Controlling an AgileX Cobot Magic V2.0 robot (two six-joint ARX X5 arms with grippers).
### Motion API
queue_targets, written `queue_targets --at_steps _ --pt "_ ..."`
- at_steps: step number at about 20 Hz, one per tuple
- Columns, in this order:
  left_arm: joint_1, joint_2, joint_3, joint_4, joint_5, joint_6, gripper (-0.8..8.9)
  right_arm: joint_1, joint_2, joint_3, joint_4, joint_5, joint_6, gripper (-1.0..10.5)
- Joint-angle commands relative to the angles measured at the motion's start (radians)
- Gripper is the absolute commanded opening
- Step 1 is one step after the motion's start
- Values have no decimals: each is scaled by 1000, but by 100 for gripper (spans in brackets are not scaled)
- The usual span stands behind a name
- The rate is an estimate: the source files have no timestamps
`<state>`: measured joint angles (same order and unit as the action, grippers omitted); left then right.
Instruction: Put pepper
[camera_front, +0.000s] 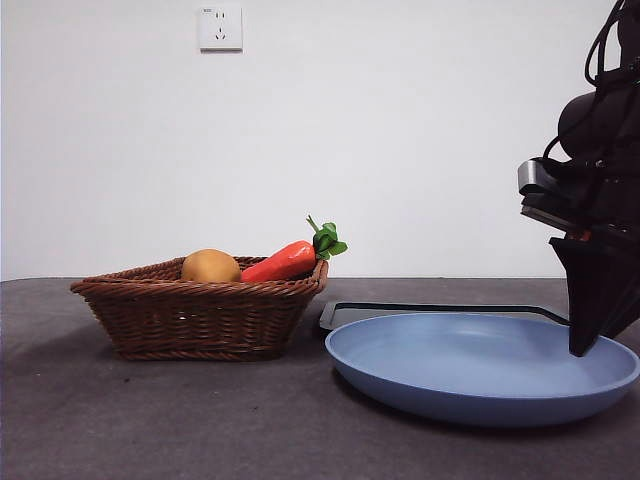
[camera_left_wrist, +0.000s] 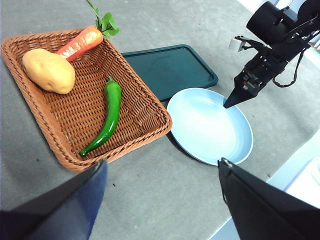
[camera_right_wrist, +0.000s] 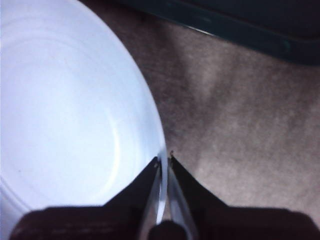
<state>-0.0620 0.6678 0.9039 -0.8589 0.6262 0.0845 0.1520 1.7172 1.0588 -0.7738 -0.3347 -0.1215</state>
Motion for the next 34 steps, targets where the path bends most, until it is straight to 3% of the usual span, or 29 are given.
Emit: queue_targets --at_steps 1,7,13,18,26,34 --pt "-5 21 15 10 -16 -6 387 5 24 17 5 4 4 3" --pt "-99 140 21 65 -99 -6 387 4 -47 17 -49 1 27 3" --pt "-281 354 21 266 -288 -6 387 -2 -326 18 -129 -5 65 3" --pt "-362 621 94 387 -408 19 387 -11 -558 21 -180 -3 107 3" --pt "-382 1033 388 326 -447 85 387 -20 -694 25 -226 -3 117 3" --pt "-389 1186 428 346 -476 104 387 -20 -695 25 -229 -4 117 3"
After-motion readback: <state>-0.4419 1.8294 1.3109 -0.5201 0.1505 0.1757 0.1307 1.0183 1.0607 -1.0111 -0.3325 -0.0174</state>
